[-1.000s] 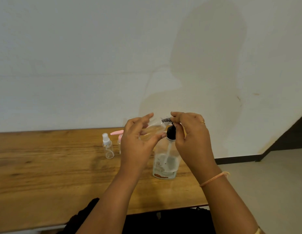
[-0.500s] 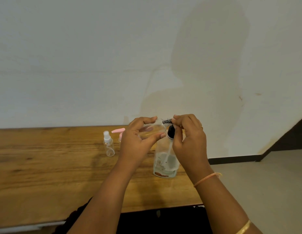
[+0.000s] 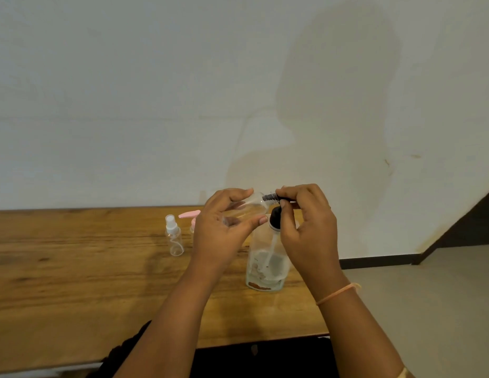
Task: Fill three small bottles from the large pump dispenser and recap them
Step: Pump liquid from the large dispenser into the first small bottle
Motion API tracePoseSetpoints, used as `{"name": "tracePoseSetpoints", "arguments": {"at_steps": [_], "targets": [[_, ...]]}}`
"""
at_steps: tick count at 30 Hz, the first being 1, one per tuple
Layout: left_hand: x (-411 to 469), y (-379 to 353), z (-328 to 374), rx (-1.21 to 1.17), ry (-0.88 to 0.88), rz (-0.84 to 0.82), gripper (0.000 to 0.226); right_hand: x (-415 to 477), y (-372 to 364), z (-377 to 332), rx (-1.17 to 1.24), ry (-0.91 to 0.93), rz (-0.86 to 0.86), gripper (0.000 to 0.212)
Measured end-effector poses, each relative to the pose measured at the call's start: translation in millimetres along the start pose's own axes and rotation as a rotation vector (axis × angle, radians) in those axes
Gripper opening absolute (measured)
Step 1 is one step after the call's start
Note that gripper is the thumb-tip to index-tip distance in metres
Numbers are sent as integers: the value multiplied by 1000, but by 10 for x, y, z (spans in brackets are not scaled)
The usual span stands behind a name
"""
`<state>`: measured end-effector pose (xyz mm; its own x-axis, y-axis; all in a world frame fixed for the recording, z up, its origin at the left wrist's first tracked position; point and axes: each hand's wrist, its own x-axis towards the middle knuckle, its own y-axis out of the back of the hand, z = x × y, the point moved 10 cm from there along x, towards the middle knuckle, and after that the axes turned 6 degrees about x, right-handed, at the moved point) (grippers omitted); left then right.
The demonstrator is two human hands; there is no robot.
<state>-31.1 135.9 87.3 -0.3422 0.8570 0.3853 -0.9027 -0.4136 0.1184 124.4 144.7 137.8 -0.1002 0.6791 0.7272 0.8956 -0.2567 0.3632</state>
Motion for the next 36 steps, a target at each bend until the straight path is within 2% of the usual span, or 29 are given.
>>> {"name": "tracePoseSetpoints", "arguments": {"at_steps": [7,10,15,18,24,28,33,36], "targets": [[-8,-42,-122,56,73,-47,41,-111,-145,167,-78,-31,-5,18],[-19,-29,-111,60,88,-45,41,-117,-130,158,-36,-32,1,17],[25,22,-5,77,39,-33,44,-16,-23,25,-6,28,10,19],[14,30,-2,104,32,-32,42,-25,-42,38,-27,3,-22,20],[-7,-8,-33,127,61,-37,41,-86,-132,125,2,-2,22,31],[-46,-1,-51,131,70,-27,41,-135,-142,166,20,-26,16,22],[-6,16,1,81,41,-20,42,-86,-48,69,79,-17,46,26],[-9,26,12,90,30,-18,43,-62,-46,59,55,-10,37,22]]}}
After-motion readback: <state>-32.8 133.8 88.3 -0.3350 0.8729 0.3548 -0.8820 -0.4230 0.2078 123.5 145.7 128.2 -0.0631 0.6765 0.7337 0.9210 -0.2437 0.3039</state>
